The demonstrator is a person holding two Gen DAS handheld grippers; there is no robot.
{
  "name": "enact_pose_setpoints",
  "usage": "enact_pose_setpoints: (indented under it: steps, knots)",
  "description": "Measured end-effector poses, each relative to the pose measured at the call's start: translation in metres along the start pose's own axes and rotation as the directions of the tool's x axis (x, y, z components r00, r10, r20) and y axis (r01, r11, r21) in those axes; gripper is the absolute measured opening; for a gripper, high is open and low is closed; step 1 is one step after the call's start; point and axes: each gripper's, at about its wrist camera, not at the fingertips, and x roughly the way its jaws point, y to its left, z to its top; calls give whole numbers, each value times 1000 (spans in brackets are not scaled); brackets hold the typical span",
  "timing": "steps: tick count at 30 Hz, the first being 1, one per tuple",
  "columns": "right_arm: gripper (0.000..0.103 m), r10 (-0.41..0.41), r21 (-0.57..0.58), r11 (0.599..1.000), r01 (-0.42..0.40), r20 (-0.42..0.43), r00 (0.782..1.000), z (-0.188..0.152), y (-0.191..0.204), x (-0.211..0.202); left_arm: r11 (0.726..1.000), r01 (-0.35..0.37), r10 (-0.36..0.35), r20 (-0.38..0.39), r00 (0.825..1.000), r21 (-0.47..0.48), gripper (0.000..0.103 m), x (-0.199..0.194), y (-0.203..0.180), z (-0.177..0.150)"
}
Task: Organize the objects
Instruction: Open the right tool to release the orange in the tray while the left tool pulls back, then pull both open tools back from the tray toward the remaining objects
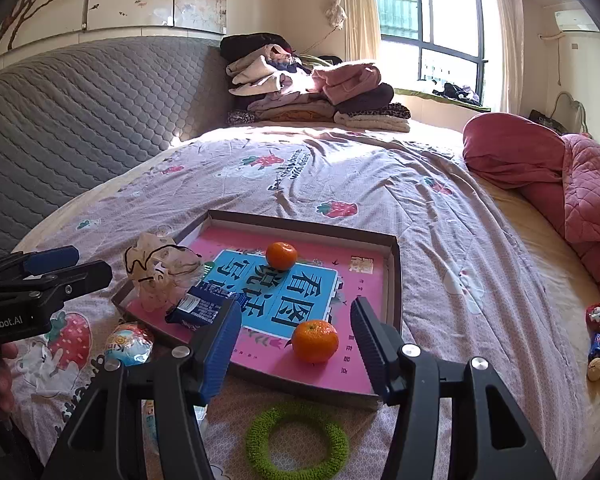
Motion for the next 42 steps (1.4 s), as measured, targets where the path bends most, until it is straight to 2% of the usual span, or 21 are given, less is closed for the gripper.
enact_pose_setpoints:
  steps: [12, 21, 28, 35, 42]
  knots:
    - [57, -22, 10, 1000, 21, 63, 998, -8, 2, -44, 999, 36, -36, 51, 998, -10, 75, -44, -4, -11]
    - [57, -23, -4, 1000, 24, 81, 996, -19, 11, -64, 999, 49, -48, 56, 997, -13, 75, -62, -7, -25]
    - [57, -21, 22, 1000, 20, 80, 997, -29, 14, -72, 998, 56, -56, 32, 998, 4, 75, -59, -16, -38]
    - [57, -25, 40, 999, 23, 55, 998, -39, 14, -75, 998, 8, -11, 45, 999, 62, 75, -62, -27, -50]
    - [57, -33, 61, 998, 30, 47, 998, -45, 13, -83, 997, 37, -39, 20, 999, 63, 75, -63, -31, -62]
